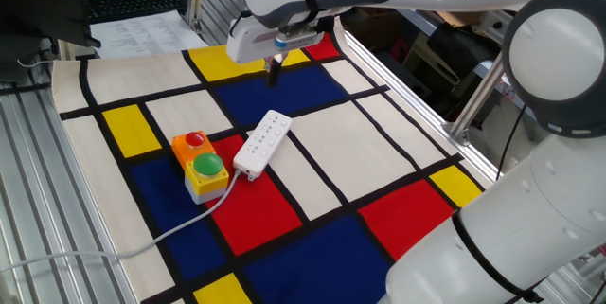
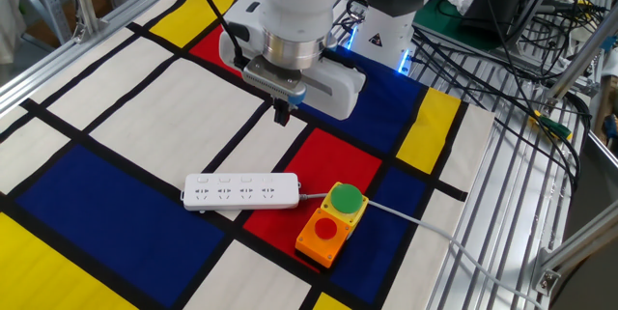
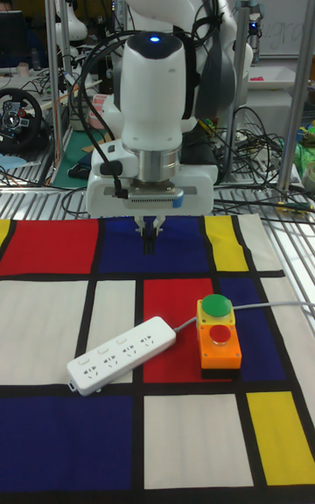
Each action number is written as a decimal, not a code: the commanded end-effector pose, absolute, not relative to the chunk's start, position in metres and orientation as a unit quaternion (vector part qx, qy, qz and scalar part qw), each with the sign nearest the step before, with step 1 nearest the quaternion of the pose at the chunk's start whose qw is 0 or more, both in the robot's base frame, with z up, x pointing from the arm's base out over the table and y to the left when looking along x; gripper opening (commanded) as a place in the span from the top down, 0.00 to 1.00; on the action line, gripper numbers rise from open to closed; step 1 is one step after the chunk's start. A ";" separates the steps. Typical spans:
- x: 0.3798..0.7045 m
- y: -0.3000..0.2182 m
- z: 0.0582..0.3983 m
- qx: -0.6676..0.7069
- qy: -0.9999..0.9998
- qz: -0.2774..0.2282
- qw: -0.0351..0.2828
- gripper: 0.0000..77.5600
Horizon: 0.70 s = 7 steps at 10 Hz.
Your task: Turn off the power strip by pressing the button
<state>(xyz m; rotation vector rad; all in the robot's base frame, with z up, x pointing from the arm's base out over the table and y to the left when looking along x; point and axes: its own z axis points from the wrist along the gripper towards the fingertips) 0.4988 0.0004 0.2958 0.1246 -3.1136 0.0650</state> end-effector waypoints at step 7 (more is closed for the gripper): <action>0.503 0.000 0.285 0.036 -0.999 0.004 0.015 1.00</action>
